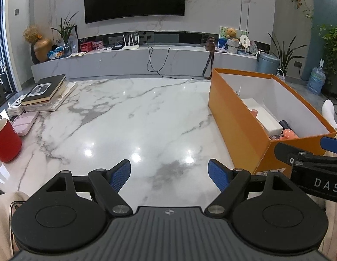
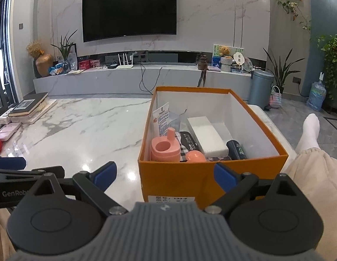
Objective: Organize rigid objects
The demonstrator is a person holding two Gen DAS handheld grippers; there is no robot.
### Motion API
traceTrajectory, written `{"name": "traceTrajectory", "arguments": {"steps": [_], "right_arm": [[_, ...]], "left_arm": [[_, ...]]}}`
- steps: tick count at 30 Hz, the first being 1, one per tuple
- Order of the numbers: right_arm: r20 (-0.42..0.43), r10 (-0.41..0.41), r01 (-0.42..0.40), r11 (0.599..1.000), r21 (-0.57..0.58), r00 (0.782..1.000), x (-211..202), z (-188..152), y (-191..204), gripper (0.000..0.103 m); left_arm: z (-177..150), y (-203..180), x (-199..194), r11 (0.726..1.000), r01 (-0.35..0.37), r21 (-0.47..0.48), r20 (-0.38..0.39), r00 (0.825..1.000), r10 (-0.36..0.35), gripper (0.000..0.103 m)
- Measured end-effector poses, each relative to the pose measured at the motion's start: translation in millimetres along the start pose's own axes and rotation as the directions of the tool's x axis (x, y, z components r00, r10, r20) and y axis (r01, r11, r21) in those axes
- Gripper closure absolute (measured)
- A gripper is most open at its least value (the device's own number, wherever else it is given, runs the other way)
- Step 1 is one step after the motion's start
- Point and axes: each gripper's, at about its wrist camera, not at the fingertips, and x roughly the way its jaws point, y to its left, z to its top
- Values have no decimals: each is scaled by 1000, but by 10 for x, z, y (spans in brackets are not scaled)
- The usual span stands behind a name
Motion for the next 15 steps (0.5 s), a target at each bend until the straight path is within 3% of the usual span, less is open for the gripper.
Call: {"name": "traceTrajectory", "arguments": {"steps": [15], "right_arm": [[1, 13, -13, 1000, 1, 1000, -22, 2, -22, 8]], "left_arm": [[10, -16, -33, 1000, -12, 9, -3, 1000, 12, 8]]}}
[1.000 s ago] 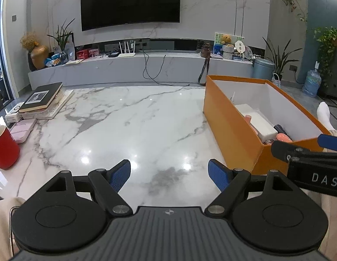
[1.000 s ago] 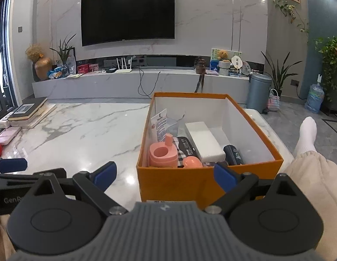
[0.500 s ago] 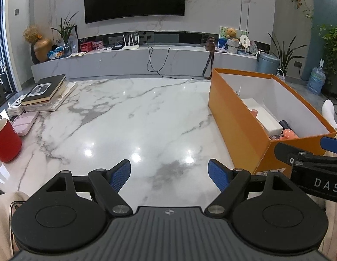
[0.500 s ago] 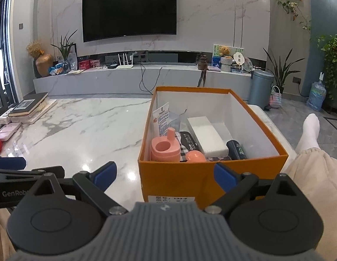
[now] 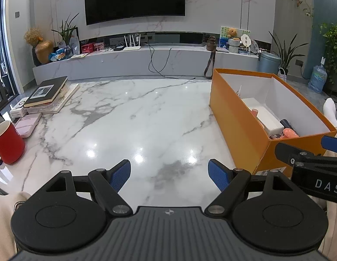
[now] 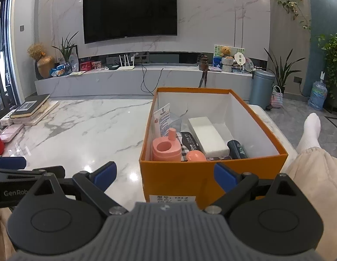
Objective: Organize rigid objects
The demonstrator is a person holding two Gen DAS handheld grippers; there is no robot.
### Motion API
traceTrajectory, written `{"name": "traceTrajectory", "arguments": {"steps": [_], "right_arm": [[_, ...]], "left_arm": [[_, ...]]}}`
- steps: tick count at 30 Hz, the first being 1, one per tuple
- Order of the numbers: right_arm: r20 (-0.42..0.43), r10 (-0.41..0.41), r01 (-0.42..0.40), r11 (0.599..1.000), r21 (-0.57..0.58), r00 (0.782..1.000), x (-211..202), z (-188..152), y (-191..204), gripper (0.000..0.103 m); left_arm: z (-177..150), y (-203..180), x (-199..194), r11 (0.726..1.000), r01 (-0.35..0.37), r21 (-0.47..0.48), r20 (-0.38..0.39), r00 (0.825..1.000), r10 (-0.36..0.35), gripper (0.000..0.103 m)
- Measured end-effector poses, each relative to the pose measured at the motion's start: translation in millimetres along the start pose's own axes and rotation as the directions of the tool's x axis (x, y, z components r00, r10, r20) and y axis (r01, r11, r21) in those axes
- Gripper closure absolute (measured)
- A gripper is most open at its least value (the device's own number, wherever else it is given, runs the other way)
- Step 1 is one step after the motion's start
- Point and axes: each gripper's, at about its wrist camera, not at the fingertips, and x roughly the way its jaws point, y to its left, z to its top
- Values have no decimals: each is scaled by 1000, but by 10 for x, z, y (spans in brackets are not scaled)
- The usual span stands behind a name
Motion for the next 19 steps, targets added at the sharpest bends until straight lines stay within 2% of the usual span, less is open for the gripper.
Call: {"name": "traceTrajectory", "arguments": {"steps": [19], "right_arm": [[-2, 2, -2, 1000, -1, 1000, 3, -5, 12, 8]], "left_arm": [[5, 0, -57, 1000, -3, 9, 19, 1000, 3, 8]]}}
